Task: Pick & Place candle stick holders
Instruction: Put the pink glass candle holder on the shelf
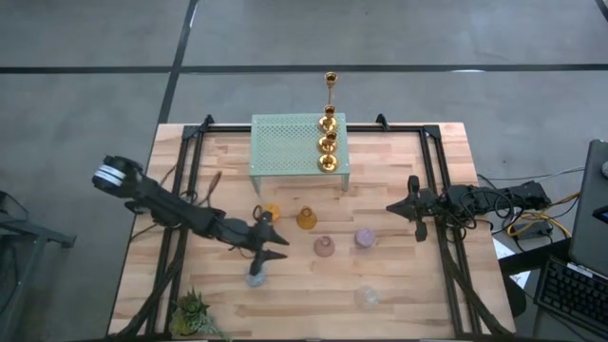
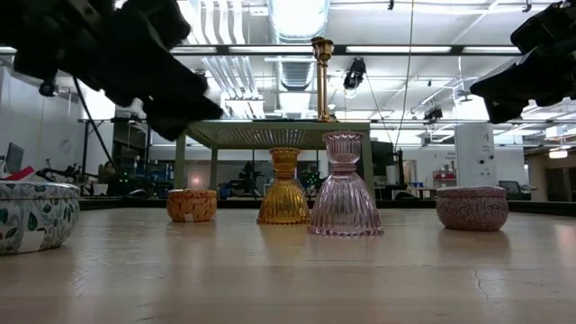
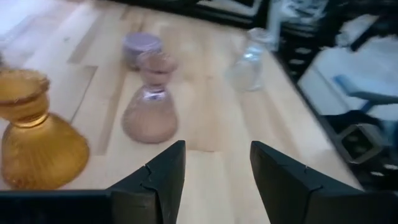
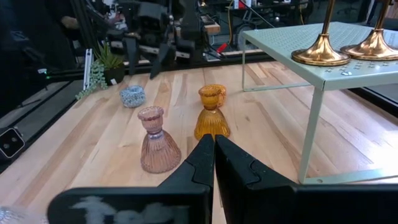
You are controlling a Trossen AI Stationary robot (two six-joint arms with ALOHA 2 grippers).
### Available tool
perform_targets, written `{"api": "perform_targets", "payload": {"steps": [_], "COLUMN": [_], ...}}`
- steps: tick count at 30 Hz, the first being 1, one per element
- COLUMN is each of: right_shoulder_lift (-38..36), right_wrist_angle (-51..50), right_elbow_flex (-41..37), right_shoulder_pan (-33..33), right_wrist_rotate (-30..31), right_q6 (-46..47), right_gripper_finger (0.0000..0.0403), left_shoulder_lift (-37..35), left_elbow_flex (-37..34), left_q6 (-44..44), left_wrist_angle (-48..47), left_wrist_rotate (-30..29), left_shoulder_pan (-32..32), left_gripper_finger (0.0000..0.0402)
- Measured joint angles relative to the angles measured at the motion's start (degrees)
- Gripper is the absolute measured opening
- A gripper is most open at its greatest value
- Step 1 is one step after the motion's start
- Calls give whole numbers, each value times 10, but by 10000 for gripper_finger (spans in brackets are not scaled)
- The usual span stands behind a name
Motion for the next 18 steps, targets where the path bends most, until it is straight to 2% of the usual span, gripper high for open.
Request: {"api": "perform_targets", "payload": {"steps": [4, 9, 14, 18], "right_shoulder_lift": [0, 0, 0, 0], "right_wrist_angle": [0, 0, 0, 0], "right_elbow_flex": [0, 0, 0, 0], "right_shoulder_pan": [0, 0, 0, 0], "right_wrist_rotate": [0, 0, 0, 0], "right_q6": [0, 0, 0, 0], "right_gripper_finger": [8, 8, 8, 8], "left_shoulder_lift": [65, 136, 177, 195], "left_elbow_flex": [48, 115, 150, 160], "left_q6": [11, 20, 34, 36], "left_wrist_angle": [0, 1, 1, 0], "left_wrist_rotate": [-10, -13, -13, -25], "left_shoulder_pan": [0, 4, 4, 5], "left_gripper_finger": [206, 248, 279, 284]}}
